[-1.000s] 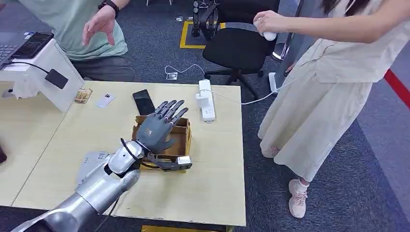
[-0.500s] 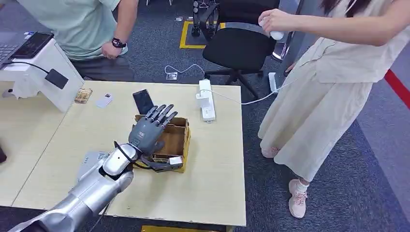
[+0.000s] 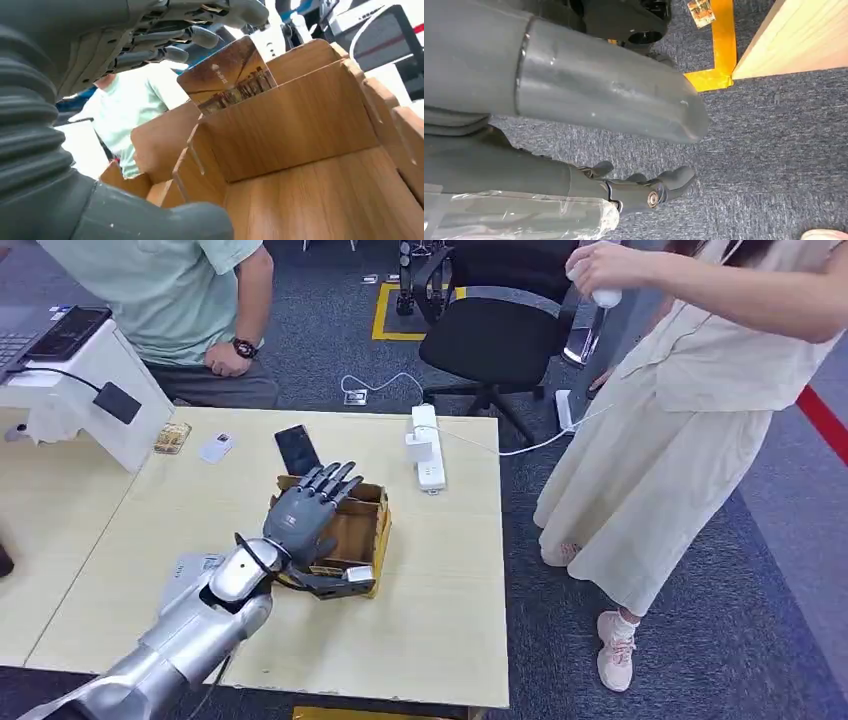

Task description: Pass the card to the sensor for recognition and then transmit it.

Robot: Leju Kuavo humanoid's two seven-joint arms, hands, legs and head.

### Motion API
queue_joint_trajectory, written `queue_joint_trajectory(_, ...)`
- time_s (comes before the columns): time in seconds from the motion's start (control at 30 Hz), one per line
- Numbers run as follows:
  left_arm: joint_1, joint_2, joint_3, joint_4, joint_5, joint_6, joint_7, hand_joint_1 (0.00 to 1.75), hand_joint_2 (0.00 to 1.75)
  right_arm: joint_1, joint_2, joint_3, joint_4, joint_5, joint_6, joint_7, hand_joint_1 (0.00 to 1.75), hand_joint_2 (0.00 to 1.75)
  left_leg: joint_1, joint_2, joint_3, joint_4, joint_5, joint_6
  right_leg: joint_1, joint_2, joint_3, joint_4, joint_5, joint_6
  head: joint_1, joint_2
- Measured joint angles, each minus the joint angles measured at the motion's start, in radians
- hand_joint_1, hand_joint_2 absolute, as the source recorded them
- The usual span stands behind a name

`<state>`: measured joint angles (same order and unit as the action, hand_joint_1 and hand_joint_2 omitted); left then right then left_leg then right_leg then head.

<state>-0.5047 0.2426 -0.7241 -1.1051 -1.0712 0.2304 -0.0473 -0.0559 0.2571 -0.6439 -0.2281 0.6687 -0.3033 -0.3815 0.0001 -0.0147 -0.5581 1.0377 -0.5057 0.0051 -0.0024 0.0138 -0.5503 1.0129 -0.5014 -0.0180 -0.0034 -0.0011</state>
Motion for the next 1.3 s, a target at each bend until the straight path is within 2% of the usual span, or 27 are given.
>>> queue_joint_trajectory(0.13, 0.007, 0.009, 0.002, -0.024, 0.015, -0.023, -0.002, 0.0, 1.75, 0.0, 0.0, 0.0, 0.0, -0.002, 0.0, -0.001, 0.0, 0.0, 0.0, 0.0, 0.0, 0.0, 0.0, 0.0, 0.0, 0.0, 0.0, 0.0, 0.0, 0.0, 0.0, 0.0)
queue_joint_trajectory(0.33, 0.013, 0.035, 0.002, -0.09, 0.068, -0.106, -0.018, 0.0, 1.75, 0.001, 0.0, -0.004, 0.0, -0.007, 0.0, -0.002, 0.0, 0.0, 0.0, 0.0, 0.0, 0.0, 0.0, 0.0, 0.0, 0.0, 0.0, 0.0, 0.0, 0.0, 0.0, 0.0)
queue_joint_trajectory(0.57, 0.014, 0.052, 0.002, -0.152, 0.088, -0.137, -0.019, 0.03, 1.75, 0.001, 0.0, -0.005, -0.003, -0.01, 0.0, -0.002, 0.0, 0.0, 0.0, 0.0, 0.0, 0.0, 0.0, 0.0, 0.0, 0.0, 0.0, 0.0, 0.0, 0.0, 0.0, 0.0)
queue_joint_trajectory(0.6, 0.014, 0.054, 0.002, -0.162, 0.092, -0.137, -0.019, 0.4, 1.75, 0.0, 0.0, -0.005, -0.003, -0.01, 0.0, -0.002, 0.0, 0.0, 0.0, 0.0, 0.0, 0.0, 0.0, 0.0, 0.0, 0.0, 0.0, 0.0, 0.0, 0.0, 0.0, 0.0)
queue_joint_trajectory(0.63, 0.014, 0.056, 0.002, -0.174, 0.096, -0.135, -0.018, 0.87, 1.75, 0.0, 0.0, -0.005, -0.003, -0.01, 0.0, -0.002, 0.0, 0.0, 0.0, 0.0, 0.0, 0.0, 0.0, 0.0, 0.0, 0.0, 0.0, 0.0, 0.0, 0.0, 0.0, 0.0)
queue_joint_trajectory(0.67, 0.015, 0.056, 0.002, -0.187, 0.097, -0.131, -0.018, 1.68, 1.75, 0.0, 0.0, -0.005, -0.003, -0.008, 0.0, -0.002, 0.0, 0.0, 0.0, 0.0, 0.0, 0.0, 0.0, 0.0, 0.0, 0.0, 0.0, 0.0, 0.0, 0.0, 0.0, 0.0)
queue_joint_trajectory(0.7, 0.016, 0.056, 0.002, -0.198, 0.096, -0.126, -0.018, 1.75, 1.75, -0.001, 0.0, -0.005, -0.003, -0.007, 0.0, -0.002, 0.0, 0.0, 0.0, 0.0, 0.0, 0.0, 0.0, 0.0, 0.0, 0.0, 0.0, 0.0, 0.0, 0.0, 0.0, 0.0)
queue_joint_trajectory(0.83, 0.028, 0.055, 0.001, -0.237, 0.082, -0.103, -0.018, 1.75, 1.75, -0.001, 0.0, -0.005, -0.005, -0.002, 0.0, -0.002, 0.0, 0.0, 0.0, 0.0, 0.0, 0.0, 0.0, 0.0, 0.0, 0.0, 0.0, 0.0, 0.0, 0.0, 0.0, 0.0)
queue_joint_trajectory(0.87, 0.031, 0.054, 0.001, -0.243, 0.082, -0.098, -0.018, 1.75, 0.0, -0.002, 0.0, -0.005, -0.005, -0.002, 0.0, -0.002, 0.0, 0.0, 0.0, 0.0, 0.0, 0.0, 0.0, 0.0, 0.0, 0.0, 0.0, 0.0, 0.0, 0.0, 0.0, 0.0)
queue_joint_trajectory(1.07, 0.052, 0.038, 0.0, -0.269, 0.076, -0.081, -0.017, 1.75, 0.0, -0.005, 0.0, -0.005, -0.006, -0.001, -0.001, -0.001, 0.0, 0.0, 0.0, 0.0, 0.0, 0.0, 0.0, 0.0, 0.0, 0.0, 0.0, 0.0, 0.0, 0.0, 0.0, 0.0)
queue_joint_trajectory(1.1, 0.053, 0.036, 0.0, -0.269, 0.074, -0.081, -0.017, 1.75, 1.75, -0.005, 0.0, -0.005, -0.006, -0.001, -0.001, -0.001, 0.0, 0.0, 0.0, 0.0, 0.0, 0.0, 0.0, 0.0, 0.0, 0.0, 0.0, 0.0, 0.0, 0.0, 0.0, 0.0)
queue_joint_trajectory(1.23, 0.059, 0.022, -0.001, -0.269, 0.067, -0.081, -0.014, 1.75, 1.75, -0.007, 0.0, -0.005, -0.006, 0.0, -0.001, -0.001, 0.0, 0.0, 0.0, 0.0, 0.0, 0.0, 0.0, 0.0, 0.0, 0.0, 0.0, 0.0, 0.0, 0.0, 0.0, 0.0)
queue_joint_trajectory(1.27, 0.06, 0.02, -0.001, -0.269, 0.067, -0.081, -0.014, 1.68, 1.75, -0.007, 0.0, -0.005, -0.006, 0.0, -0.001, 0.0, 0.0, 0.0, 0.0, 0.0, 0.0, 0.0, 0.0, 0.0, 0.0, 0.0, 0.0, 0.0, 0.0, 0.0, 0.0, 0.0)
queue_joint_trajectory(1.3, 0.062, 0.018, -0.002, -0.269, 0.067, -0.081, -0.014, 0.09, 1.75, -0.007, 0.0, -0.005, -0.006, 0.0, -0.001, 0.0, 0.0, 0.0, 0.0, 0.0, 0.0, 0.0, 0.0, 0.0, 0.0, 0.0, 0.0, 0.0, 0.0, 0.0, 0.0, 0.0)
